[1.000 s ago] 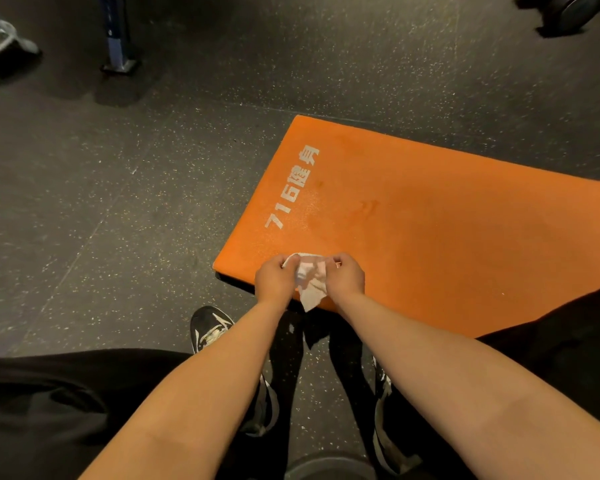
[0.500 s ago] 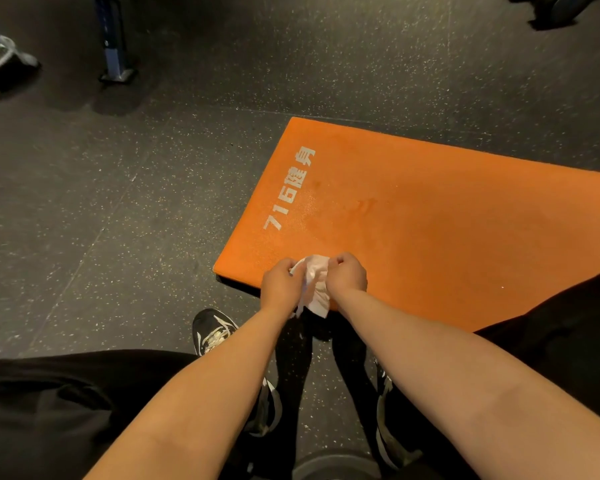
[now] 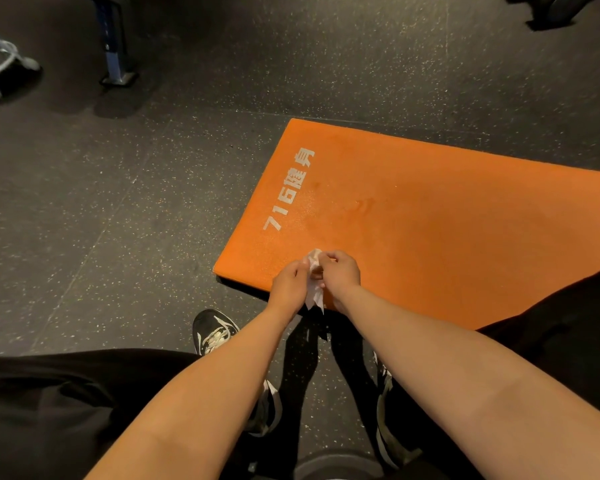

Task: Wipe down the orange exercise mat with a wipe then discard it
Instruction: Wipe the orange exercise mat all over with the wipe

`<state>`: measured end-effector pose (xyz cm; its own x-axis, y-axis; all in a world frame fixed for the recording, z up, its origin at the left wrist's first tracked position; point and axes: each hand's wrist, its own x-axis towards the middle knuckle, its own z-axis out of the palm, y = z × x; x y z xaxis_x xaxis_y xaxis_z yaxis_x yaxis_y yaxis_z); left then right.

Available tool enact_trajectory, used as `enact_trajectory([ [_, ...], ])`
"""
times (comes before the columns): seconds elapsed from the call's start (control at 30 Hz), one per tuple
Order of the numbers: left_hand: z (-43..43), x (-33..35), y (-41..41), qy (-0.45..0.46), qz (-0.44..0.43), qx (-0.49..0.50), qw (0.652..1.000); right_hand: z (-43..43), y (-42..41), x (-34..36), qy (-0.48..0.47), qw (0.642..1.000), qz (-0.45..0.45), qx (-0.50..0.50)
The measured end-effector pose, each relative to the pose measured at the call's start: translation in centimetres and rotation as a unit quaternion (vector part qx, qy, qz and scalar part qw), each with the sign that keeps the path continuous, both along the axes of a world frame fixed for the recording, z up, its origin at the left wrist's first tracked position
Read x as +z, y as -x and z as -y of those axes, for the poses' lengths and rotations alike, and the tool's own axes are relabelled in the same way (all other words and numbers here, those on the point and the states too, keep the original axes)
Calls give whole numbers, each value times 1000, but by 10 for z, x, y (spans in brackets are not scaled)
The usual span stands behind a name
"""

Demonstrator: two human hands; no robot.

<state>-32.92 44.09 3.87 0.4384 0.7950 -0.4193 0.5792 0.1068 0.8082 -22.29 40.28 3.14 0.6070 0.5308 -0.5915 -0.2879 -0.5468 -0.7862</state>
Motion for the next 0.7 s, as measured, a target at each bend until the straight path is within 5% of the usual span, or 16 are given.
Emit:
enact_trajectory([
  [0.23,-2,0,1,68,62,34,995,3,1,7,-51,995,-89,14],
  [0.7,-18,-3,3,53,33,151,987,10,2,1,-24,994,38,97],
])
